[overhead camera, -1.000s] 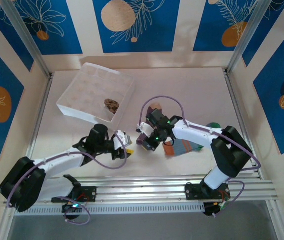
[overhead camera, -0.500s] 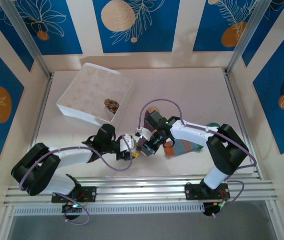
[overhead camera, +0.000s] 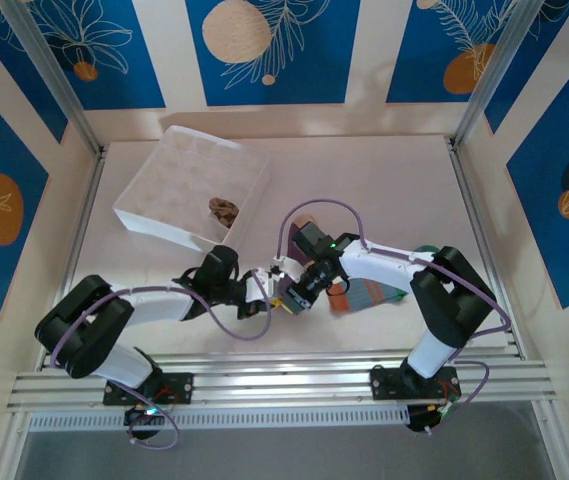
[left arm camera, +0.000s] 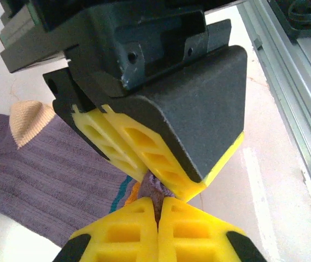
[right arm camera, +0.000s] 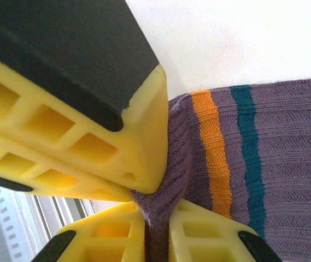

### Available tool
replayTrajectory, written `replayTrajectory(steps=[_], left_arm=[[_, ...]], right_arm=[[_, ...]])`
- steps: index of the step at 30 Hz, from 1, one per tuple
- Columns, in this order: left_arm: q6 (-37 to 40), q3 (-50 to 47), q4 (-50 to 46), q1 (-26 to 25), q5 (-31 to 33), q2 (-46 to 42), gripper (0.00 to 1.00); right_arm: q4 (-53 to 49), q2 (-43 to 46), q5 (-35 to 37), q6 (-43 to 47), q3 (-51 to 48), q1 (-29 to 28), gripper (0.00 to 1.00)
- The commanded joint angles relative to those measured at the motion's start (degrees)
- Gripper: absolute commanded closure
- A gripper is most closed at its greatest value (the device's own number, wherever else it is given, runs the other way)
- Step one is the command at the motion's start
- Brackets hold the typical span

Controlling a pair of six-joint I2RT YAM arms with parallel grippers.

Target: Roll the socks

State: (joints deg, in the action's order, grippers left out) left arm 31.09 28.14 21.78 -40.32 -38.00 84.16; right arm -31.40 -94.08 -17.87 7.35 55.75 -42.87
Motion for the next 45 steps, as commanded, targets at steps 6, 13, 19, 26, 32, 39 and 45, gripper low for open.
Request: replayTrajectory(steps=[6,13,19,26,32,39,45], left_arm=[[-5.4,0.9,1.7,-0.8,-3.9,2.1,1.0],[-15.2,3.8,2.2,-0.6,-2.7,7.8,1.0],[-22.6,8.1,-0.5,0.3,-3.2,13.0,1.0],[-26.6,13.6,-9.3,1.4,-1.8,16.8,1.0],[-29.7,15.1,-12.9,2.3,-0.8,17.5,1.0],[-33.0,15.6,-13.3,2.4,0.1,18.4,1.0],[-34.1,15.9,-13.2,2.5,0.9,18.8,1.0]], right_arm=[[3.7,3.3,-1.4,-4.8,-1.7,1.7,0.71],[4.1,6.7,5.2,-13.8,-2.0,4.9,0.56],[11.7,13.0,3.2,-25.1,-8.9,9.1,0.53],[16.9,14.4,2.7,-30.9,-14.4,9.8,0.51],[18.7,13.0,4.2,-32.0,-16.0,9.3,0.51],[16.7,9.3,7.6,-34.1,-14.8,8.8,0.53],[15.0,5.2,8.8,-35.1,-12.5,7.0,0.54]])
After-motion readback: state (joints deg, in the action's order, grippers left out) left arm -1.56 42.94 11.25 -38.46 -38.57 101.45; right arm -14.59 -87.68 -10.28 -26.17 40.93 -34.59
